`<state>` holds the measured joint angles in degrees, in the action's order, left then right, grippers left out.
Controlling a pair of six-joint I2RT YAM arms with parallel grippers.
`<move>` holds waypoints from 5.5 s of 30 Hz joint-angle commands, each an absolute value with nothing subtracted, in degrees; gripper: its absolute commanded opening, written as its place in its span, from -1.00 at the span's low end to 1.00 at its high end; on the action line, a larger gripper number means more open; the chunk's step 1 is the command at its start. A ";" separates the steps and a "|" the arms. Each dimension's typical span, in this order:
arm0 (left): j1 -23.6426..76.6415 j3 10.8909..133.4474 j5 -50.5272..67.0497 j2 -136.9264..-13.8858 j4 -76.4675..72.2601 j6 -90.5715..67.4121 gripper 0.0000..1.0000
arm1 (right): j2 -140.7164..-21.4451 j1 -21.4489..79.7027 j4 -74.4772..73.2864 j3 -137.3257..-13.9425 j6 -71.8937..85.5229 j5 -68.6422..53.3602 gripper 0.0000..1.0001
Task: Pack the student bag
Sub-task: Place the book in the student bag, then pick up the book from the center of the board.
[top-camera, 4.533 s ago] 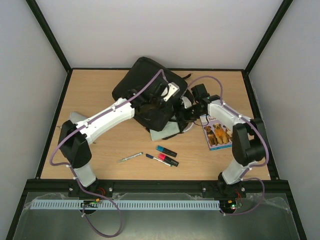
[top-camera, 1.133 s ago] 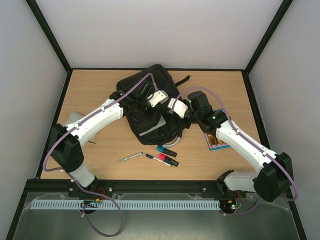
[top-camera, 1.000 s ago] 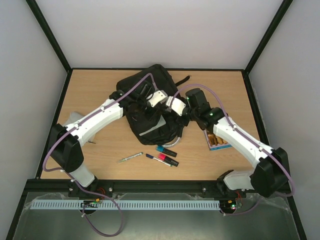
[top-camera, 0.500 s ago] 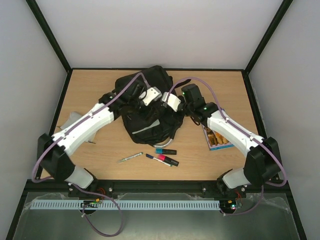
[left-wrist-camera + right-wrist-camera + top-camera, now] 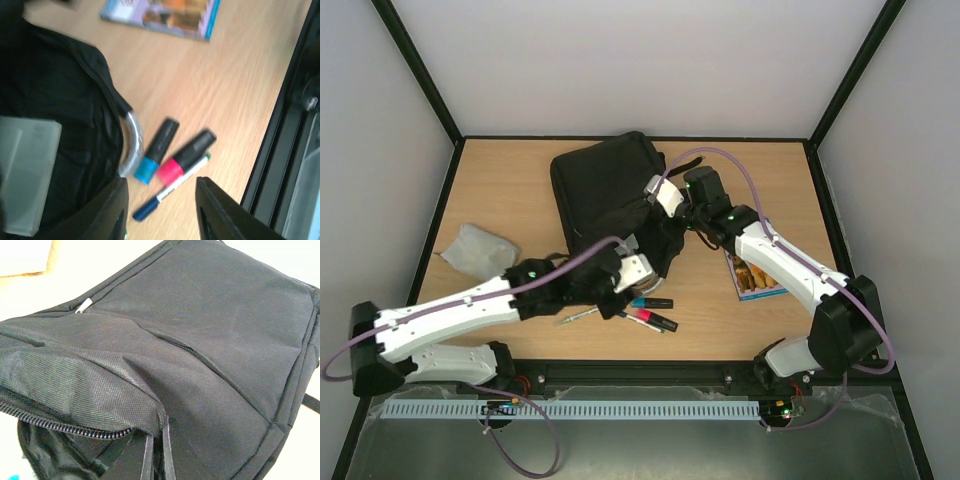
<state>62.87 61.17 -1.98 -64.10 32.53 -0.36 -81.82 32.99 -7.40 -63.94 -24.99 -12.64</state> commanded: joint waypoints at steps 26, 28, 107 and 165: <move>56.20 57.78 -38.14 -100.51 20.70 8.02 -0.58 | -75.85 33.31 -6.55 -62.48 -18.90 -22.89 -0.98; 55.03 58.16 -39.33 -101.96 18.51 8.98 -0.61 | -75.76 33.31 -6.66 -62.39 -18.90 -23.45 -0.98; 39.02 72.02 9.01 -87.32 14.32 -2.67 -0.88 | -70.09 15.43 -31.93 -63.72 -18.17 -7.47 0.60; 58.40 107.49 2.15 -138.15 7.03 -53.87 0.66 | -104.38 -22.82 -36.61 -60.45 -34.49 -16.87 0.23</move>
<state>59.44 106.17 1.13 -136.88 8.08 -49.36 -103.33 -22.79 -33.56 -63.16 -33.36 -16.08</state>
